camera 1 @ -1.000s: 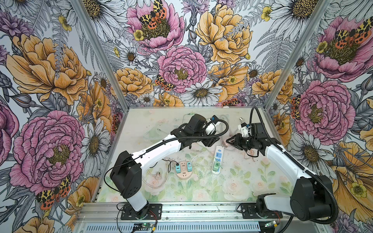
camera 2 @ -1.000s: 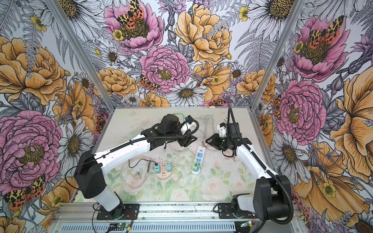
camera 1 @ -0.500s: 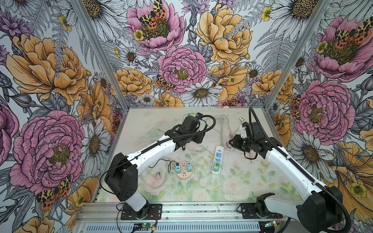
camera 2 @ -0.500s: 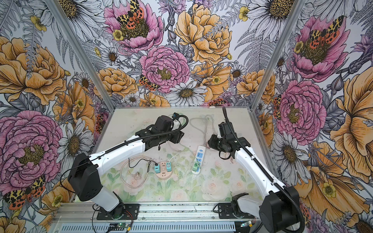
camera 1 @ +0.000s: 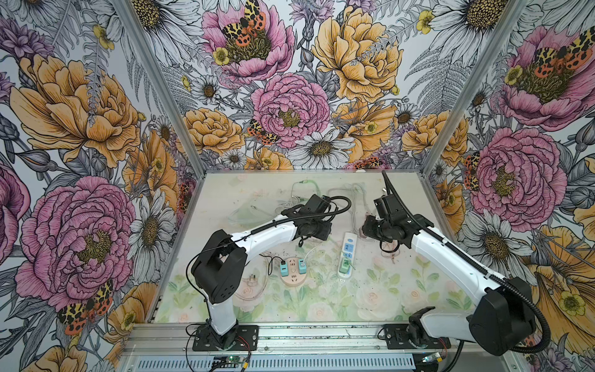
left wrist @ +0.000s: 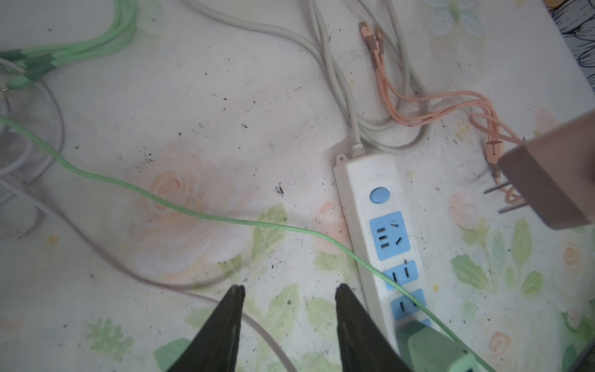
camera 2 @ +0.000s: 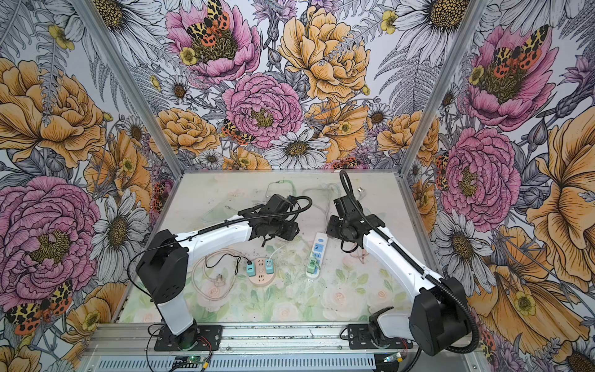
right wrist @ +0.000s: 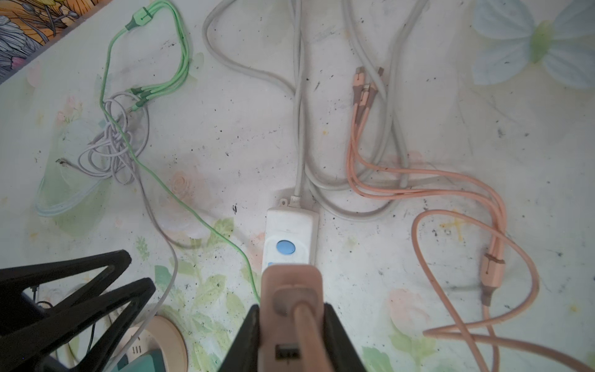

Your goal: Insert the plug

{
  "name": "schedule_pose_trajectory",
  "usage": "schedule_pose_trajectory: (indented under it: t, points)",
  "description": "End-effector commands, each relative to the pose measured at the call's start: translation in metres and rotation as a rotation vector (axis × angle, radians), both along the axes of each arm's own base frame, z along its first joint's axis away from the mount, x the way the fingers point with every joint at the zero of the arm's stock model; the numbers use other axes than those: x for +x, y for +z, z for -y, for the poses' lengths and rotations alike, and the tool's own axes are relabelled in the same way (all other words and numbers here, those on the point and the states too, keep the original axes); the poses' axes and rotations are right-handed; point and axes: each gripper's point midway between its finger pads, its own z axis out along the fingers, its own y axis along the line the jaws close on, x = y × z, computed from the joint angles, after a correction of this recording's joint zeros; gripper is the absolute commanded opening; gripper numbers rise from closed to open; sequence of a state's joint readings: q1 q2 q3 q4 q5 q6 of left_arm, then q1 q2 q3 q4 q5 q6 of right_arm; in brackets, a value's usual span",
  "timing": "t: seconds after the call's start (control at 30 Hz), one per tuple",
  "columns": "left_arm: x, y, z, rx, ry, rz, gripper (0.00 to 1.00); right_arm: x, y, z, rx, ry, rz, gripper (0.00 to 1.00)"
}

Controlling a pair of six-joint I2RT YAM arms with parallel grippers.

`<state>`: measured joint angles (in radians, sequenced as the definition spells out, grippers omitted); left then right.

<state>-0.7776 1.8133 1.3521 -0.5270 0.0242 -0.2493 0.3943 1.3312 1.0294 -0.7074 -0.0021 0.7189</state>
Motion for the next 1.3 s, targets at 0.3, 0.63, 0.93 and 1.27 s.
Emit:
schedule_pose_trajectory:
  t: [0.3,0.63,0.93,1.27]
  points:
    - [-0.033,-0.046,0.025,-0.024,0.034,-0.240,0.30,0.016,-0.001,-0.022,-0.016,0.010,0.029,0.00]
    - [-0.064,-0.067,0.032,-0.002,0.020,-0.328,0.26,0.013,-0.014,-0.032,-0.016,-0.009,0.009,0.00]
    - [-0.080,-0.079,0.031,-0.010,0.049,-0.411,0.26,0.007,-0.022,-0.032,-0.039,-0.039,0.006,0.00]
    - [-0.094,-0.089,0.040,-0.010,0.033,-0.451,0.25,0.002,-0.024,-0.032,-0.037,-0.042,0.008,0.00]
